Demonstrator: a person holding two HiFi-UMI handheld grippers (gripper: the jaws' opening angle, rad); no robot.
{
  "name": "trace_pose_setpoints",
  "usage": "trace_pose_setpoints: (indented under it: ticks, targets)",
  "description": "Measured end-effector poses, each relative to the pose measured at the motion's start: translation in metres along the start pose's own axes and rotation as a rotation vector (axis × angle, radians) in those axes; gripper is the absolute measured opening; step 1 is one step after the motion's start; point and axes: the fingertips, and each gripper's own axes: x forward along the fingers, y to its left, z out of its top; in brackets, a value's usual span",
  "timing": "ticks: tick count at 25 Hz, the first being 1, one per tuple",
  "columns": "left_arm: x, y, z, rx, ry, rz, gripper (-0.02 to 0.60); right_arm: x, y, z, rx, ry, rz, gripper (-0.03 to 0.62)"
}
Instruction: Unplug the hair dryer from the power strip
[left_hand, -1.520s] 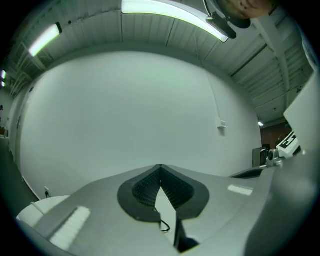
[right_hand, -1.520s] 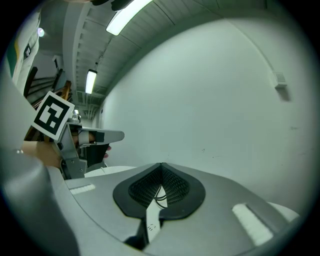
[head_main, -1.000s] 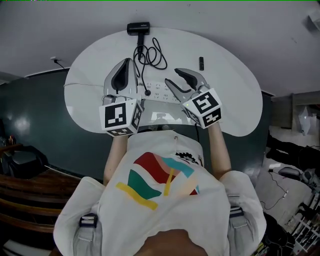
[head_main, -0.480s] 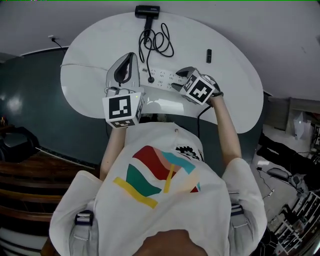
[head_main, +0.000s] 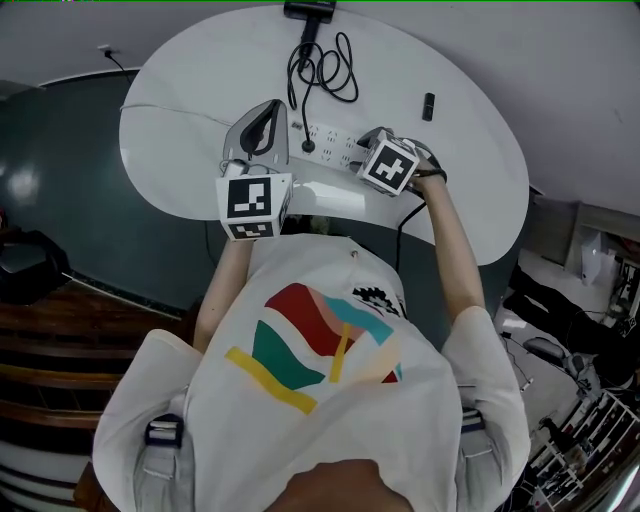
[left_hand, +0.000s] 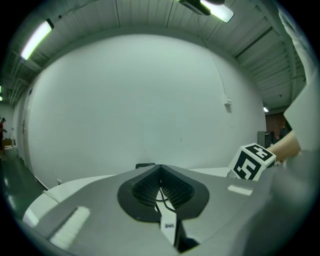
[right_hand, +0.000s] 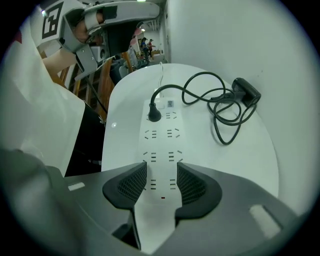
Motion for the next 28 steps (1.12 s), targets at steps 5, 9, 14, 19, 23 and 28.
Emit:
trace_pose_setpoints:
  ticks: [5,9,14,19,23,28]
  targets:
    - [-0.001,0.01,-0.005,-0.013,0.003,0.005,0.0,0.003,0.0,-0.001,-0.003,0.036,-0.006,0.207]
    - [0.001,0.01,-0.018,-0.011,0.02,-0.029,0.0,0.006,0.001,-0.001,0.003,0.086,-0.018,0.208]
    - [-0.004,0.005,-0.049,-0.024,0.072,-0.064,0.0,0.01,0.004,0.001,-0.012,0.174,-0.004,0.212]
    - [-0.003,-0.027,-0.085,-0.049,0.127,-0.197,0.126,0.009,0.004,-0.001,-0.014,0.188,0.004,0.212]
    - [0.002,-0.052,-0.116,-0.016,0.2,-0.274,0.153,0.009,0.003,-0.001,-0.011,0.189,0.012,0.21]
    - [0.01,-0.065,-0.146,-0.05,0.303,-0.318,0.178,0.008,0.001,-0.001,-0.007,0.204,0.01,0.212]
